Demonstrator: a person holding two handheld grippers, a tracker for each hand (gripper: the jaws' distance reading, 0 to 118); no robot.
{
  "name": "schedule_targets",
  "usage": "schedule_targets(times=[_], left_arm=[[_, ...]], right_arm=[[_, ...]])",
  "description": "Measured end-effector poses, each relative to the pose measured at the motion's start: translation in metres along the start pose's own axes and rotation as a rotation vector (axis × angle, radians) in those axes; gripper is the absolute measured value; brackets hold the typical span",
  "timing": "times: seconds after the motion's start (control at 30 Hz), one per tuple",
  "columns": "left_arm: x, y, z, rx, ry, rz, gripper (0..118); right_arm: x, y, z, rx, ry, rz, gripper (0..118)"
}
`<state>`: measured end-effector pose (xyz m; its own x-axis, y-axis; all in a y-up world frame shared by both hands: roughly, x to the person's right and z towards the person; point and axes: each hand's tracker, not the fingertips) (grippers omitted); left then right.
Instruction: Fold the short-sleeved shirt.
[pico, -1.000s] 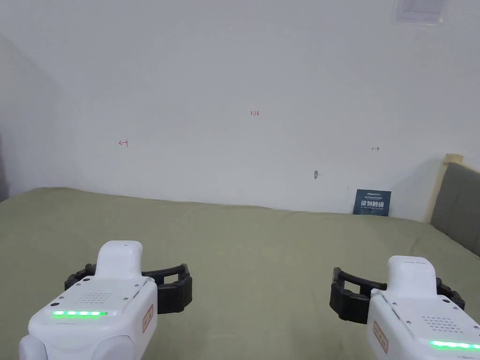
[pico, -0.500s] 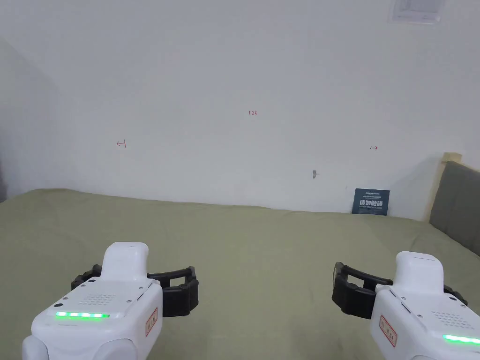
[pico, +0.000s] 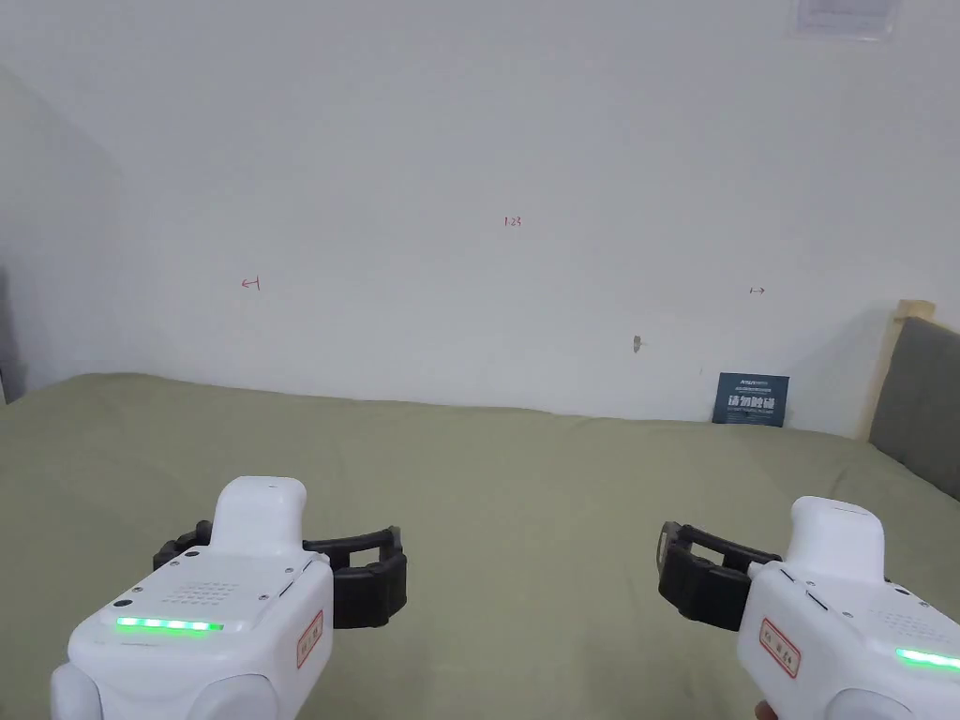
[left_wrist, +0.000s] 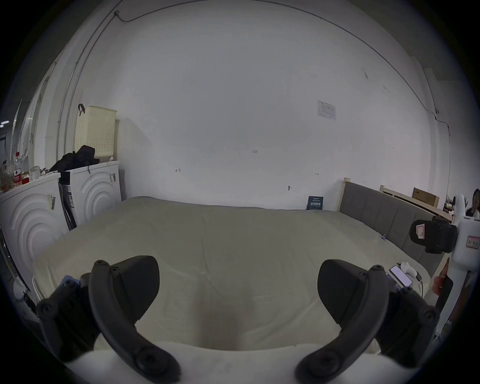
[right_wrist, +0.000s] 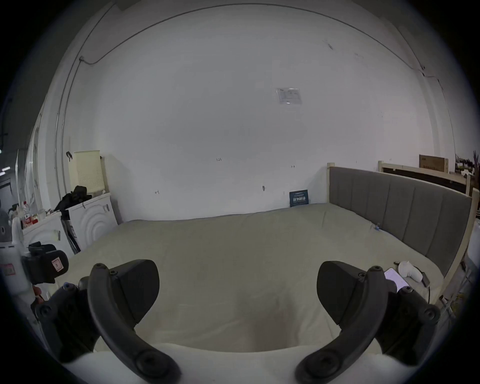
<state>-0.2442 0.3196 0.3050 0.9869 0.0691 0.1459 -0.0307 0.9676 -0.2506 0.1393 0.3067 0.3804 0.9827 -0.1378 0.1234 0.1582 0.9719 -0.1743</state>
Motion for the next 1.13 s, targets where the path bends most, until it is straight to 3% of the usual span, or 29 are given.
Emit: schedule_targets(times=[0.2,0.93,1.07,1.13], left_arm=[[0.001,-0.001,-0.002,-0.005,-0.002,0.0,118],[0.003,0.001,-0.001,-0.007,-0.003,0.0,118],[0.003,0.001,-0.001,-0.007,-0.002,0.001,118],[0.003,0.001,-0.001,-0.005,-0.007,0.002,118]], right_arm=[[0.004,0.003,0.0,-0.045,0.049,-0.032,118],[0.004,0.015,0.004,-0.063,0.012,-0.047,118],[0.007,0.011,0.002,-0.071,-0.002,-0.09,118],[0.01,0.007,0.003,-0.063,0.04,-0.118,118]])
